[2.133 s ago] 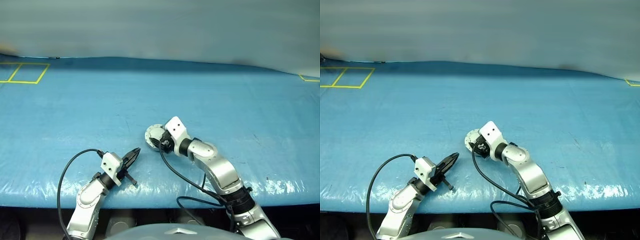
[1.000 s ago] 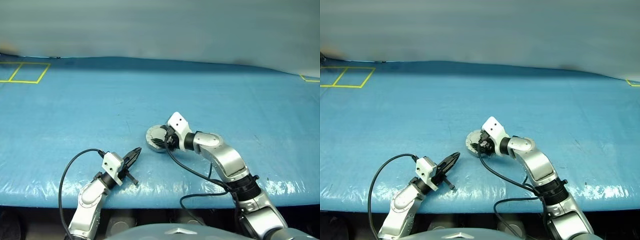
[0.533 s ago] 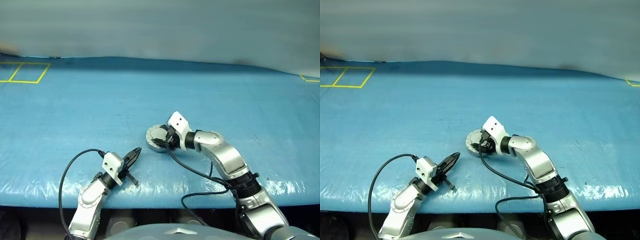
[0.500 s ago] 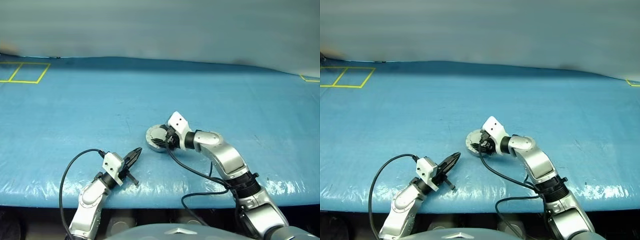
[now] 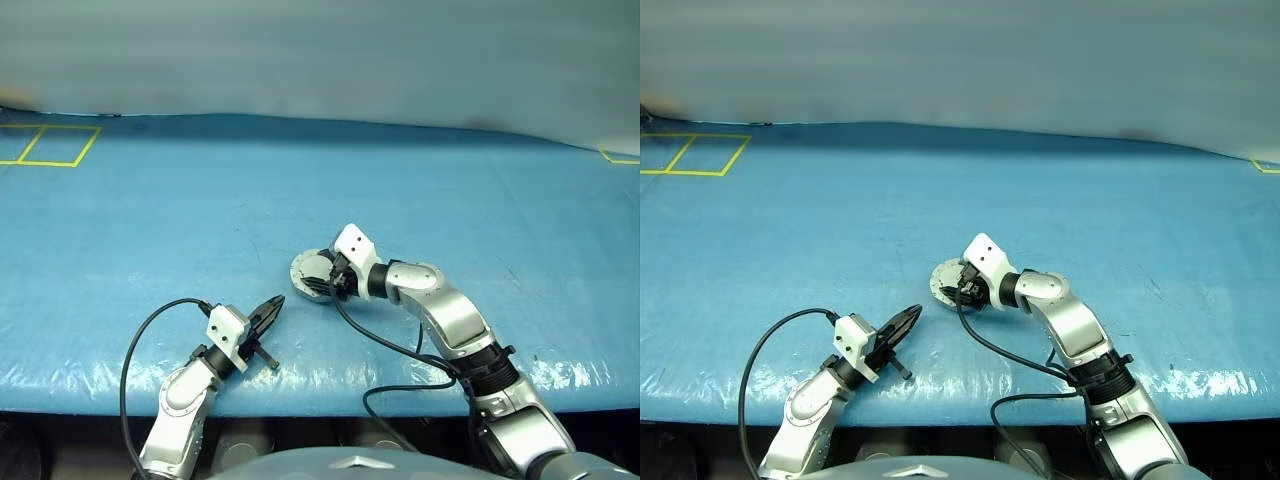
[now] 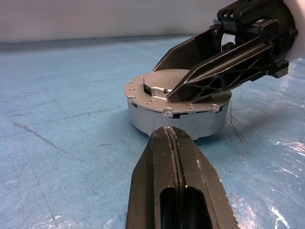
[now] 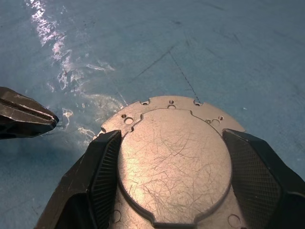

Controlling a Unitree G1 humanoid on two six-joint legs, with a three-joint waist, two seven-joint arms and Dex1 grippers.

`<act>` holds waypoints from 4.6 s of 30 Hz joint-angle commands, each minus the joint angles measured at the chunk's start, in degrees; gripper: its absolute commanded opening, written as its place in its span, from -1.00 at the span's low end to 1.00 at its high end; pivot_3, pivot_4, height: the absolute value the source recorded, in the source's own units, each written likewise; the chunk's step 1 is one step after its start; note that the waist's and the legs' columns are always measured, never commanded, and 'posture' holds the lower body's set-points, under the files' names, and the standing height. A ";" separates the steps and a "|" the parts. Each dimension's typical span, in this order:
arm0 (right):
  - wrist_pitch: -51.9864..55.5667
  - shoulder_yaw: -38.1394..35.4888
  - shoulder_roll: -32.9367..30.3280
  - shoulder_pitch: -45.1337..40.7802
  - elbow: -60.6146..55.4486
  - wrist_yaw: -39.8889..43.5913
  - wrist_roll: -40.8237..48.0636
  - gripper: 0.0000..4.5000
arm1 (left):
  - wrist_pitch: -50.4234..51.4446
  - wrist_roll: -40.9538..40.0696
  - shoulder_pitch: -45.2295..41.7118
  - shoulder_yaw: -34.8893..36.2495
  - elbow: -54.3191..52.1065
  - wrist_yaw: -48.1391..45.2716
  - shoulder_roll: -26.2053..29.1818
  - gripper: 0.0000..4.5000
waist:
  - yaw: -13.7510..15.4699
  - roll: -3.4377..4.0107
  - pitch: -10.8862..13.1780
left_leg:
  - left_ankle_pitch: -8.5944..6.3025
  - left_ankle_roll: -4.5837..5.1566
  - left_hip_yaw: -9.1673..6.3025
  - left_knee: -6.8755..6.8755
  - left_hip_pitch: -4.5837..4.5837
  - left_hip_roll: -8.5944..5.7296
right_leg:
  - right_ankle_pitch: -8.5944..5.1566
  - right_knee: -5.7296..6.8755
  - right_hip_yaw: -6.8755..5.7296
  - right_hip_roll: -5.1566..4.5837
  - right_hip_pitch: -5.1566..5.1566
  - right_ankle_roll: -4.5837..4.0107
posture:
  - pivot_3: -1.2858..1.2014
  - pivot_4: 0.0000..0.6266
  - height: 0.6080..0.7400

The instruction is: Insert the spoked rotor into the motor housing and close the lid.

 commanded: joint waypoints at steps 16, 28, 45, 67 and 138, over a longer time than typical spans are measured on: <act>-0.25 0.72 -4.70 -4.32 2.28 6.26 0.85 0.35 | -0.65 0.05 -0.61 -0.45 -1.01 -0.09 -0.10 -1.00 | 0.17 0.01 0.00 | 0.00 0.00 -0.01 -0.01 -0.04 -0.03 | 0.00 -0.01 -0.02 -0.02 -0.03 -0.01 | 0.03 -0.52 1.00; -8.96 0.10 -3.64 -4.94 8.09 7.57 -0.93 0.35 | -0.25 0.10 -0.98 -0.55 -1.63 0.19 -0.15 -1.00 | 0.16 0.01 0.00 | 0.00 0.01 0.01 0.03 -0.02 -0.01 | 0.02 0.00 0.00 0.02 -0.01 0.02 | 0.03 -0.52 1.00; -10.80 0.10 -1.24 -1.05 9.52 6.81 -0.54 0.35 | -0.79 0.31 -0.32 -0.78 -1.55 0.31 -0.35 -1.00 | 0.03 0.01 0.00 | 0.00 0.01 0.01 0.02 0.01 0.02 | 0.02 0.01 0.01 0.02 0.00 0.01 | 0.03 -0.52 1.00; 4.92 -0.68 -2.94 -5.50 5.68 6.82 1.35 0.35 | 0.68 0.19 -1.17 -1.04 -2.41 0.79 -0.89 -1.00 | 0.52 0.16 -0.36 | 0.00 0.02 0.00 0.01 0.04 -0.02 | -0.09 0.00 -0.01 -0.05 0.06 -0.20 | 0.03 -0.52 1.00; 8.69 1.89 4.96 14.71 -8.97 -8.27 -1.24 0.35 | -1.68 -0.04 -1.90 -0.80 0.95 -1.48 -1.38 -1.00 | -0.19 -0.03 -0.90 | -0.17 0.22 0.39 -0.70 0.55 -0.02 | -0.30 -0.48 -0.53 -1.09 0.10 -0.60 | 0.03 -0.52 1.00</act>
